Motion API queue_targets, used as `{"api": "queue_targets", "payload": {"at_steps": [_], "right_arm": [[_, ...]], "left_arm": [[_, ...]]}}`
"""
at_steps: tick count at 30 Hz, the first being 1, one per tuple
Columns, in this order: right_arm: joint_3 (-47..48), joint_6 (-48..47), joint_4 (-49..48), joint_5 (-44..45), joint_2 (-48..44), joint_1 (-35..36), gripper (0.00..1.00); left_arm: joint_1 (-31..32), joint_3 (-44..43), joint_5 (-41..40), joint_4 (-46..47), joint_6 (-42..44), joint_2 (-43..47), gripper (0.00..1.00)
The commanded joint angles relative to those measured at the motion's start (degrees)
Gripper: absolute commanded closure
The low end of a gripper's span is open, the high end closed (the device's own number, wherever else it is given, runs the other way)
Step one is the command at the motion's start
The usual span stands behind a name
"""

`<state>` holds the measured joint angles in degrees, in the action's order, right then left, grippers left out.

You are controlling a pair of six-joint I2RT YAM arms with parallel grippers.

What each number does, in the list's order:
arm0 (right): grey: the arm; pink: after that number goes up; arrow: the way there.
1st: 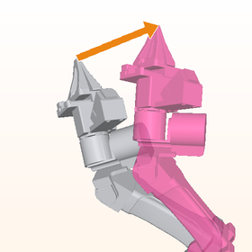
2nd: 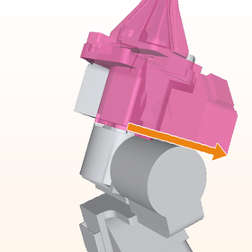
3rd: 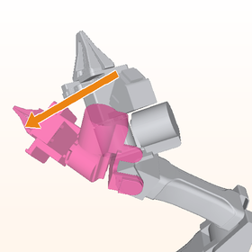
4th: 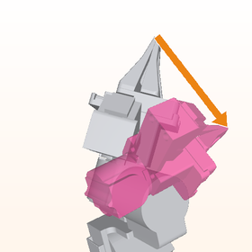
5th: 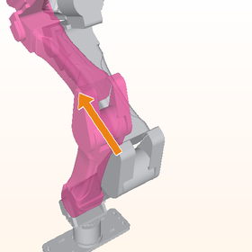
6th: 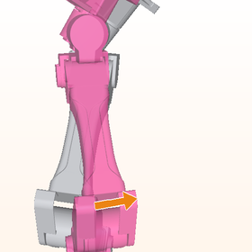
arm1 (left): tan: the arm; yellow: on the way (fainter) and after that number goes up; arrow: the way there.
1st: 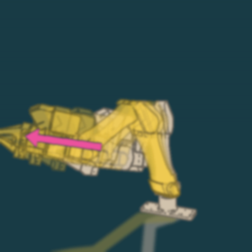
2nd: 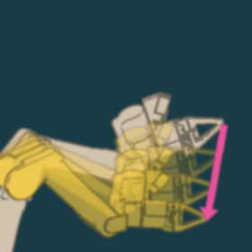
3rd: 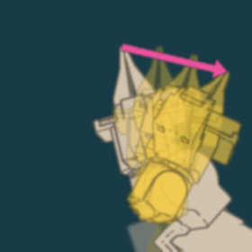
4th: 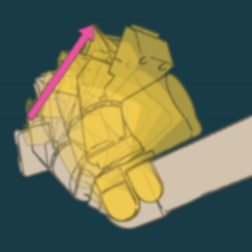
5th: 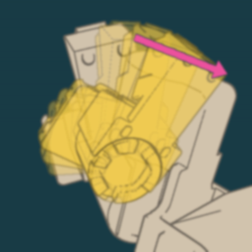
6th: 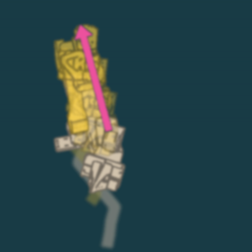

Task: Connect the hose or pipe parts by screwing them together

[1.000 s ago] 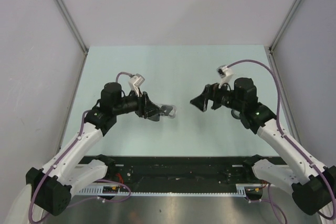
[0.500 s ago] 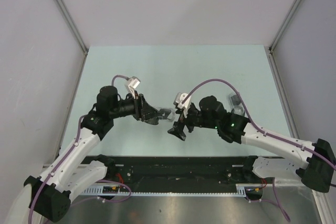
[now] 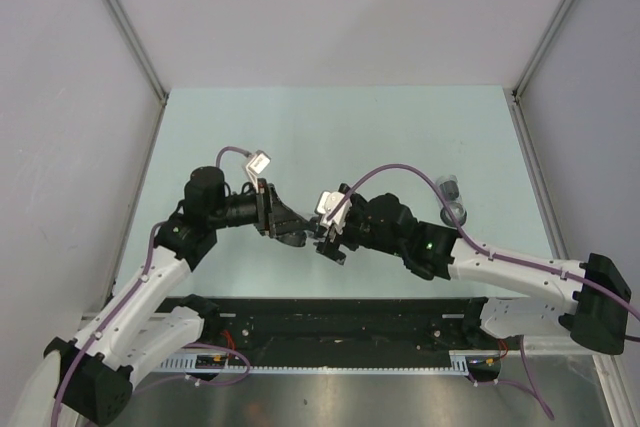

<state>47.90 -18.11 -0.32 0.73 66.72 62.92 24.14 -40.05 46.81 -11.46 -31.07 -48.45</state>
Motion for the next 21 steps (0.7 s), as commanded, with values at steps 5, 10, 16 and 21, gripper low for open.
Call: {"api": "queue_targets", "payload": {"at_steps": [5, 10, 16, 21], "right_arm": [[0.2, -4.9, -1.8, -6.9, 1.0, 0.7, 0.24], [0.2, -6.3, -3.0, -5.5, -0.1, 0.7, 0.66], [0.2, -9.0, -0.7, -6.8, -2.9, 0.8, 0.75], [0.2, -9.8, 0.1, -8.4, -3.4, 0.9, 0.76]], "left_arm": [[0.2, -0.5, 3.9, 2.5, -2.0, 0.3, 1.0], [0.1, -0.3, 7.5, 1.9, -0.9, -2.2, 0.8], [0.1, -1.7, 7.3, -1.8, 3.6, -4.1, 0.34], [0.2, -4.7, 7.7, -5.1, 7.5, -6.0, 0.27]]}}
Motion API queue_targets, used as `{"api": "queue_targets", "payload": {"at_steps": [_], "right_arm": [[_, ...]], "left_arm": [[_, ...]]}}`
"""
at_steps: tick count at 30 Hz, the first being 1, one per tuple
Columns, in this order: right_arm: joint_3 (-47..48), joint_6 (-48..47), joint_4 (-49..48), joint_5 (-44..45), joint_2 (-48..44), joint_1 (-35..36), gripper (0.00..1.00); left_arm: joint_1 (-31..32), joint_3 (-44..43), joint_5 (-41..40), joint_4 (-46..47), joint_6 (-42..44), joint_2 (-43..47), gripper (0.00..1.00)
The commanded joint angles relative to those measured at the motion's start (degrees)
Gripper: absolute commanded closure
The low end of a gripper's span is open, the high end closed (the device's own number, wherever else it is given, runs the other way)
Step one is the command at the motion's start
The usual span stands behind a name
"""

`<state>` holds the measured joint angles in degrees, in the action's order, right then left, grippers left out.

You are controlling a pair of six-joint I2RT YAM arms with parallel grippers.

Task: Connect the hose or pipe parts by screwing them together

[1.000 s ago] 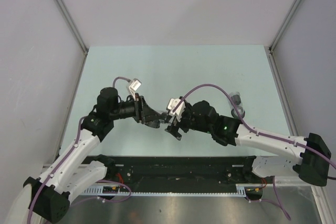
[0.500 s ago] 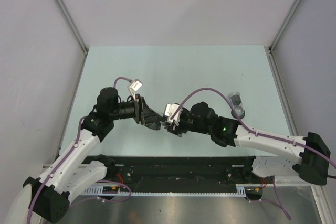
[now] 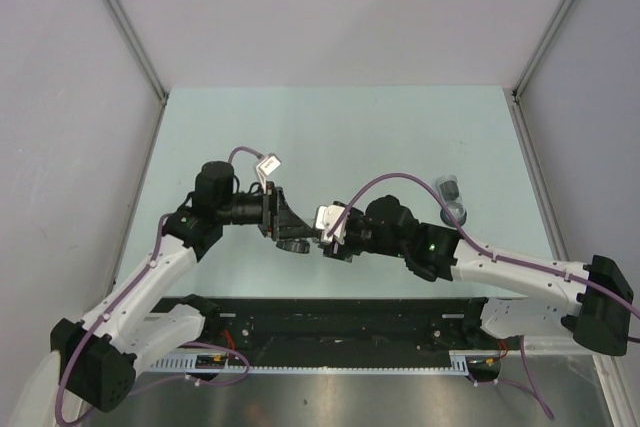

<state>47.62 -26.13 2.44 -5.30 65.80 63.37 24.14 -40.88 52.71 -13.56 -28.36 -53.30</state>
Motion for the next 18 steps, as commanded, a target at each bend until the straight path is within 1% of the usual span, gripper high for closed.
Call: {"api": "queue_targets", "payload": {"at_steps": [1, 3, 9, 11, 12, 13, 15, 16, 18], "right_arm": [[0.5, -1.7, -0.9, -2.3, -2.5, 0.3, 0.77], [0.5, -1.7, -0.5, -1.3, -2.5, 0.3, 0.77], [0.5, -1.2, 0.0, 0.0, -2.0, 0.3, 0.79], [0.5, -1.0, 0.0, 0.0, -1.8, 0.5, 0.79], [0.5, -0.9, -0.1, 0.5, -1.6, 0.4, 0.79], [0.5, -0.8, -0.1, 0.6, -1.6, 0.5, 0.79], [0.5, -0.6, -0.2, 0.9, -1.7, 0.4, 0.79], [0.5, -0.4, -0.4, 1.0, -1.7, 0.4, 0.8], [0.5, 0.1, -0.8, 1.3, -1.8, 0.3, 0.79]], "left_arm": [[0.2, -4.2, 2.1, -3.4, 5.2, -1.3, 0.27], [0.2, -4.7, 2.0, -3.8, 5.8, -1.5, 0.27], [0.2, -4.0, 1.8, -4.6, 5.5, -1.7, 0.36], [0.2, -3.9, 1.9, -4.6, 5.2, -1.4, 0.44], [0.2, -3.6, 1.8, -4.7, 5.1, -1.4, 0.49], [0.2, -3.4, 1.8, -4.6, 4.9, -1.2, 0.63], [0.2, -3.2, 2.0, -4.7, 4.6, -1.3, 0.75], [0.2, -3.1, 2.2, -4.7, 4.5, -1.3, 0.87], [0.2, -2.8, 2.7, -4.7, 4.5, -1.5, 0.98]]}}
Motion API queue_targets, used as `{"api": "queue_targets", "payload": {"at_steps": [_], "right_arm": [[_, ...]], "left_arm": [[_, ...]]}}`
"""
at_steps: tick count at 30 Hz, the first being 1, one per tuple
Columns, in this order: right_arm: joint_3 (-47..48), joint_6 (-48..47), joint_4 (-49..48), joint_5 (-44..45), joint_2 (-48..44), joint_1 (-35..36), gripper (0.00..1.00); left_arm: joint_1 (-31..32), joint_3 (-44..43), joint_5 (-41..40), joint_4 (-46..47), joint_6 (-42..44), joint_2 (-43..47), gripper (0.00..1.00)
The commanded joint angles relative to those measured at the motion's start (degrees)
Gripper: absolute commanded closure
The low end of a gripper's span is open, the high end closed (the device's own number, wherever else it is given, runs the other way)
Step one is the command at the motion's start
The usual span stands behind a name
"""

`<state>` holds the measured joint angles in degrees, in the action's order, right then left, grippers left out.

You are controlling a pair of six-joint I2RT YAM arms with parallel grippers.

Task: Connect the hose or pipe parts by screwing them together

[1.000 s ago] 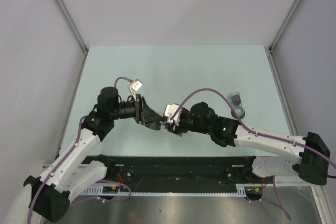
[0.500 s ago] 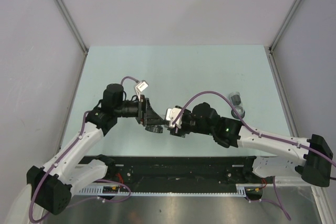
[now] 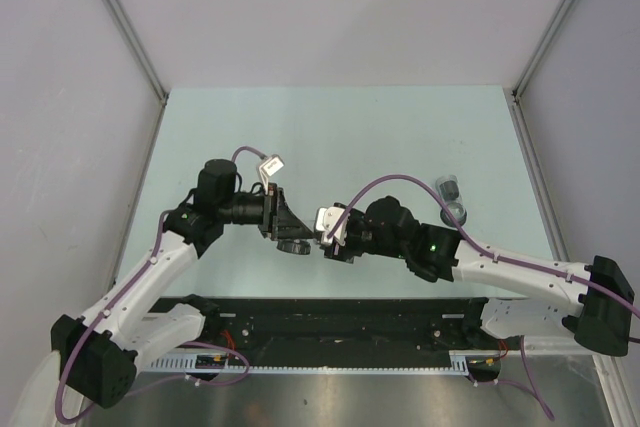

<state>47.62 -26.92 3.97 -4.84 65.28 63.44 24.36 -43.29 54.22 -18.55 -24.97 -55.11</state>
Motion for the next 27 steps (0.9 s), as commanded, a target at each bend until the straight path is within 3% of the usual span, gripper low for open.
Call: {"api": "queue_targets", "payload": {"at_steps": [1, 6, 7, 8, 10, 11, 17, 21, 23, 25, 26, 27], "right_arm": [[0.5, 0.9, -2.5, 0.8, -1.4, 0.3, 0.78], [0.5, 1.1, -2.6, 1.1, -1.3, 0.3, 0.8], [0.5, 1.1, -2.7, 1.1, -1.5, 0.3, 0.8], [0.5, 1.1, -2.7, 1.1, -1.6, 0.2, 0.8], [0.5, 1.2, -2.6, 0.9, -1.8, 0.1, 0.8], [0.5, 1.2, -2.6, 0.9, -1.9, 0.1, 0.8], [0.5, 1.4, -2.5, 0.6, -1.7, -0.2, 0.8], [0.5, 1.6, -2.4, 0.3, -1.5, -0.5, 0.8], [0.5, 1.5, -2.5, 0.2, -1.4, -0.7, 0.8], [0.5, 1.7, -2.6, -0.1, -1.3, -0.9, 0.8], [0.5, 1.8, -2.7, -0.5, -1.3, -1.2, 0.8], [0.5, 1.9, -2.8, -0.6, -1.3, -1.3, 0.8]], "left_arm": [[0.0, -0.3, 1.2, 0.4, 1.1, 0.3, 1.0], [0.0, -0.5, 2.2, 0.4, 0.9, 0.0, 0.99], [0.0, -0.6, 2.1, 0.3, 0.8, 0.3, 0.78], [0.0, -0.6, 1.6, 0.4, 0.6, 0.5, 0.67], [0.0, -0.7, 1.6, 0.3, 0.6, 1.0, 0.49], [0.0, -0.7, 1.9, 0.3, 0.8, 1.2, 0.47], [0.0, -0.7, 2.9, 0.3, 0.9, -0.2, 0.47], [0.0, -0.6, 3.2, 0.4, 0.9, -0.4, 0.37], [-0.1, -0.8, 3.6, 0.3, 0.9, -0.4, 0.37], [0.0, -0.9, 4.0, 0.4, 0.7, -0.6, 0.44], [0.0, -1.1, 4.5, 0.4, 0.8, -0.7, 0.52], [0.0, -1.2, 4.6, 0.4, 0.8, -0.8, 0.68]]}}
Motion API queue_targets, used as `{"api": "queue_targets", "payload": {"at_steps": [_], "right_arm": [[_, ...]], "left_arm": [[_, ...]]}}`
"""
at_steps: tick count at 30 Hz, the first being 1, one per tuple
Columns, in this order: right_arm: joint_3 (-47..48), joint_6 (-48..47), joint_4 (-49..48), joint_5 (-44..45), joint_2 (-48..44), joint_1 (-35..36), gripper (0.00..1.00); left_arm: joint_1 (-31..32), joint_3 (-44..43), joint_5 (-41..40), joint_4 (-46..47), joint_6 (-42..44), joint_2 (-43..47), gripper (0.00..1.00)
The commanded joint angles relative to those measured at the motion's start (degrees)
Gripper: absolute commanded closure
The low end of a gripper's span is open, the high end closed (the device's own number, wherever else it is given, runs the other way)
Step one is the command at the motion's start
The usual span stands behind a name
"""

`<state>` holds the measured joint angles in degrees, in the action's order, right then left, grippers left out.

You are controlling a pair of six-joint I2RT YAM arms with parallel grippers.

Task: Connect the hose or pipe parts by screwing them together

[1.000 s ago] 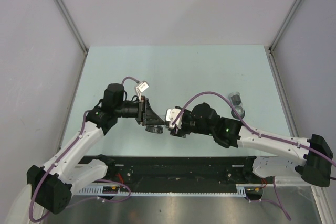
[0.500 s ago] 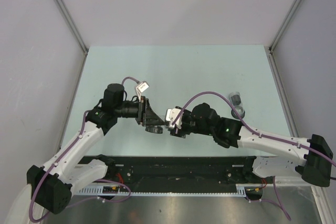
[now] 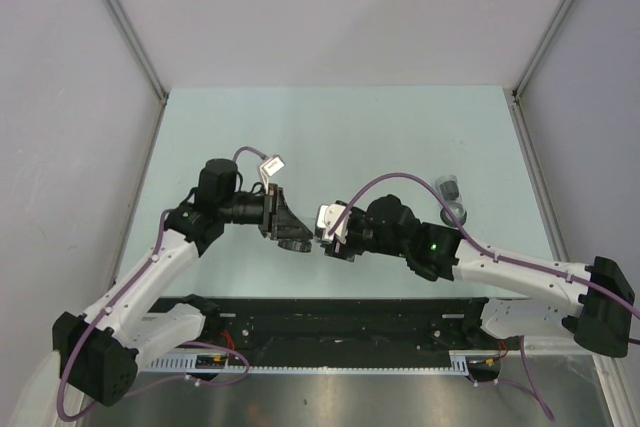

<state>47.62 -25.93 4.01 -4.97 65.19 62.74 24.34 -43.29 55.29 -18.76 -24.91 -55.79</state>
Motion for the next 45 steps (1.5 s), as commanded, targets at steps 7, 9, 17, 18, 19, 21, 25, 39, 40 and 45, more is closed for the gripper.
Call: {"api": "queue_targets", "payload": {"at_steps": [7, 9, 17, 18, 19, 21, 25, 39, 40, 45], "right_arm": [[0.5, 1.9, -3.5, 0.1, -0.9, -1.0, 0.7], [0.5, 2.5, -3.4, 0.8, -1.0, -1.0, 0.52], [0.5, 16.1, -1.4, -3.1, -6.2, -4.4, 0.0], [0.5, 17.0, -0.8, -2.6, -7.4, -5.0, 0.0], [0.5, 17.9, -0.5, -1.7, -8.0, -7.1, 0.0], [0.5, 20.9, -0.2, 0.1, -9.1, -10.8, 0.0], [1.2, 28.5, 2.3, 10.7, -8.8, -24.7, 0.01], [7.8, 34.1, 14.7, 10.9, 13.5, -61.1, 0.04], [7.8, 34.1, 14.9, 10.3, 14.3, -61.3, 0.05], [7.8, 33.8, 17.0, 9.6, 21.0, -61.3, 0.12]], "left_arm": [[0.0, -1.3, 3.2, 0.6, 1.7, -1.1, 1.0], [-0.1, -1.8, 1.9, 0.6, 2.3, -1.6, 1.0], [-0.3, -8.0, -6.5, 0.6, 8.4, -5.6, 1.0], [-0.3, -8.1, -7.9, 0.5, 8.9, -5.6, 1.0], [-0.3, -8.1, -9.1, 0.5, 10.6, -5.4, 1.0], [-0.4, -6.6, -15.1, 0.5, 11.9, -4.7, 1.0], [-0.4, -3.4, -26.9, 0.4, 13.1, -0.2, 1.0], [-0.4, -1.7, -42.3, -2.9, 14.0, 8.6, 1.0], [-0.4, -1.8, -42.2, -3.2, 14.1, 8.3, 1.0], [-0.4, -2.0, -42.0, -3.3, 14.0, 8.3, 1.0]]}}
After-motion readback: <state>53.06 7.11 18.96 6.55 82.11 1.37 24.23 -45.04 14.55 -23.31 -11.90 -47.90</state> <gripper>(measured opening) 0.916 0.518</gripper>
